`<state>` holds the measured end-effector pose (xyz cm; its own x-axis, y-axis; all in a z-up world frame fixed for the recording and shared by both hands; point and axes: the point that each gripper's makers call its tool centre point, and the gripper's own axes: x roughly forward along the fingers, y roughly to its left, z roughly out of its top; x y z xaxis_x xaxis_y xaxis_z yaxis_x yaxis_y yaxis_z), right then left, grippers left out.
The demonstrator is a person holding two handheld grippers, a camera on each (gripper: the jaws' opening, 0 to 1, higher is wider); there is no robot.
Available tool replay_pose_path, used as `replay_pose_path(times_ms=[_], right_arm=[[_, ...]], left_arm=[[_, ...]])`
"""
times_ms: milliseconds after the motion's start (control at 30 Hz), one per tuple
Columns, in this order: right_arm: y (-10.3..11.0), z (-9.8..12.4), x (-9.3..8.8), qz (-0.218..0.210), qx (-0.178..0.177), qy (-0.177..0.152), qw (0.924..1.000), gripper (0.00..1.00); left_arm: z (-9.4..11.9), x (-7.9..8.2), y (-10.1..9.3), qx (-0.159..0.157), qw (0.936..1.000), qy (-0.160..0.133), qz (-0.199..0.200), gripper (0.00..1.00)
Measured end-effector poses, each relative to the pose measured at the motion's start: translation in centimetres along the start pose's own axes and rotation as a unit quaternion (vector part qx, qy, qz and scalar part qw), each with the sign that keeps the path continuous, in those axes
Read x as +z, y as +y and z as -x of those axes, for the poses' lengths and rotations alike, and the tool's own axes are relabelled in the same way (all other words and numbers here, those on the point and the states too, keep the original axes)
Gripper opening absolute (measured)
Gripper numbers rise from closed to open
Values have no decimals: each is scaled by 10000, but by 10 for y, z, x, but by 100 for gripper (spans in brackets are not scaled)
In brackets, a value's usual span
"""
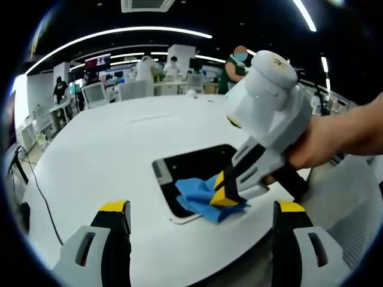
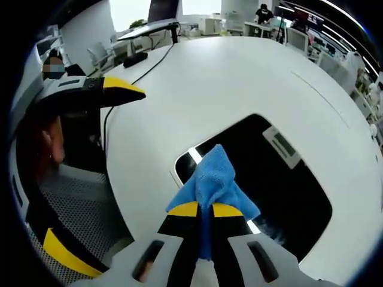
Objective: Wipe the mirror surface with the cleaning cloth until all visible marks leave the cleaned area.
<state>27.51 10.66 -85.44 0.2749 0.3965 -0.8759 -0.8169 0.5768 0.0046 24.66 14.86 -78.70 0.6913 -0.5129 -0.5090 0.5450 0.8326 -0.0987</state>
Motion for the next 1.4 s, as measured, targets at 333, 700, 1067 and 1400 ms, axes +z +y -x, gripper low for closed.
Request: replay_pose_path(times_ms=[333,700,1067,1400], right_arm=[[-5,2,-3,-72,95,16,9999,0],[-16,9,-16,-212,99,67,9997,0],[-23,15,-27,-269,84,97,9996,0],[-23,13,-25,-278,8,89,9996,0]], left_arm=[[0,-2,1,33,10000,39,-20,99],[0,-2,2,45,10000,62,-22,99],[-1,-2,1,41,10000,65,-31,99],[0,-2,-1,2,10000,56,42,99]])
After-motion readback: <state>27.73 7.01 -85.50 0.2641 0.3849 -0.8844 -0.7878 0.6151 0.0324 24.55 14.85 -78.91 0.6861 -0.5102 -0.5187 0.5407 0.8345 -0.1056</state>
